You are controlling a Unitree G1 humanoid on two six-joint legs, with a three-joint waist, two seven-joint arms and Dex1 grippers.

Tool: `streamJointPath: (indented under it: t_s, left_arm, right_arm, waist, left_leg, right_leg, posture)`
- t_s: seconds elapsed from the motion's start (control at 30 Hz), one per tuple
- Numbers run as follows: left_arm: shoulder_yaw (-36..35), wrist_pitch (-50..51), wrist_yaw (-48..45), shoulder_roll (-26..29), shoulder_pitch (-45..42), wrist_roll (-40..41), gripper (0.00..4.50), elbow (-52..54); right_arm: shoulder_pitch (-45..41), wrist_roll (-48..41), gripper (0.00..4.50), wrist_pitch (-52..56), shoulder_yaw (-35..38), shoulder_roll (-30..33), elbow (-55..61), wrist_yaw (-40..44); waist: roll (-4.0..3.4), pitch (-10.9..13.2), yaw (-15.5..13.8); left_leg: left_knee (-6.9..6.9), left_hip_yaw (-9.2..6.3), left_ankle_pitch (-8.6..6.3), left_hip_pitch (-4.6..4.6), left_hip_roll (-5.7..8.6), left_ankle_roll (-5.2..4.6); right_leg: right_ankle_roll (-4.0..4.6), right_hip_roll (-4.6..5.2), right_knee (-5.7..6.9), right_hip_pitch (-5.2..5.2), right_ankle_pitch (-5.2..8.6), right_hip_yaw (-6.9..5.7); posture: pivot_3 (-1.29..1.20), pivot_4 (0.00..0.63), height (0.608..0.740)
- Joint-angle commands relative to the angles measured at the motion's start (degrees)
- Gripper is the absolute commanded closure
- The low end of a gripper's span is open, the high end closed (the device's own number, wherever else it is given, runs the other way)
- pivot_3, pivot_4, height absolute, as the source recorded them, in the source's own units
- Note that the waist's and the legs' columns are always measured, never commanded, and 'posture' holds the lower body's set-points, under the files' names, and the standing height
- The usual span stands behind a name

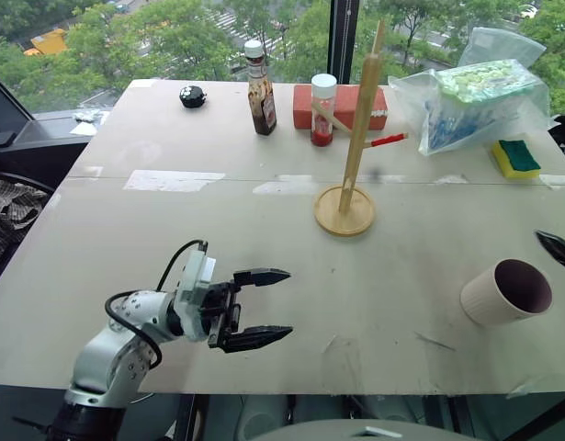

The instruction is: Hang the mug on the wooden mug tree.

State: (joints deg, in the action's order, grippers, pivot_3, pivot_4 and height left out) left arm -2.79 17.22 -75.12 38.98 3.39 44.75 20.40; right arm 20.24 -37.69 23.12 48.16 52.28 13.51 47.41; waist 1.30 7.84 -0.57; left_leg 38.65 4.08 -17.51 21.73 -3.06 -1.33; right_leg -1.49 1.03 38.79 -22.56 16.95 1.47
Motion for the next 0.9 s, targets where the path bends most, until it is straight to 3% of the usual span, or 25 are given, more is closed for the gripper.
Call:
streamJointPath:
  t_s: [0.03,0.2,0.43,0.63,0.9]
  left_arm:
    - [-1.1,1.6,-0.5,0.9,-1.2,2.5,0.0,3.2]
    - [-1.5,4.9,-0.1,1.7,-2.8,5.1,0.0,5.8]
    - [-1.8,6.5,-0.4,2.8,-4.9,5.4,0.0,5.5]
    - [-2.3,7.8,-1.2,3.6,-5.9,5.7,0.0,4.7]
    - [-2.8,8.2,-1.2,3.7,-5.9,5.6,0.0,4.4]
  right_arm:
    - [3.3,2.8,0.03,-3.0,5.7,1.3,-5.8,6.8]
    - [8.9,5.7,0.03,-5.8,8.1,-0.1,-11.1,12.1]
    - [14.0,6.4,0.03,-6.5,5.4,-7.1,-8.0,12.5]
    - [12.8,8.3,0.03,-8.0,-0.3,-12.4,-4.3,9.0]
    - [7.3,11.4,0.03,-10.4,-6.2,-14.4,-6.2,4.0]
  waist:
    - [-0.05,0.0,0.0]
    - [-0.18,-0.1,0.0]
    - [-0.27,-0.2,0.0]
    - [-0.38,-0.2,0.2]
    - [-0.38,-0.2,0.1]
  left_leg:
    - [0.0,0.01,0.0,-0.04,0.0,-0.01]
    - [0.0,0.02,-0.01,-0.06,-0.02,-0.01]
    - [0.0,0.01,0.0,-0.06,-0.02,0.0]
    - [0.0,0.05,0.0,-0.09,-0.02,0.01]
    - [0.0,0.06,0.01,-0.09,0.0,0.02]
  right_leg:
    - [0.0,-0.03,0.03,0.01,0.0,0.03]
    - [0.0,-0.06,0.06,0.03,0.0,0.09]
    - [0.0,-0.06,0.05,0.03,0.01,0.07]
    - [0.0,-0.06,0.06,0.03,0.01,0.13]
    - [0.0,-0.06,0.05,0.02,0.01,0.14]
  posture:
    - [0.0,0.15,0.74]
    - [0.0,0.15,0.74]
    - [0.0,0.15,0.74]
    - [0.0,0.15,0.74]
    - [0.0,0.15,0.74]
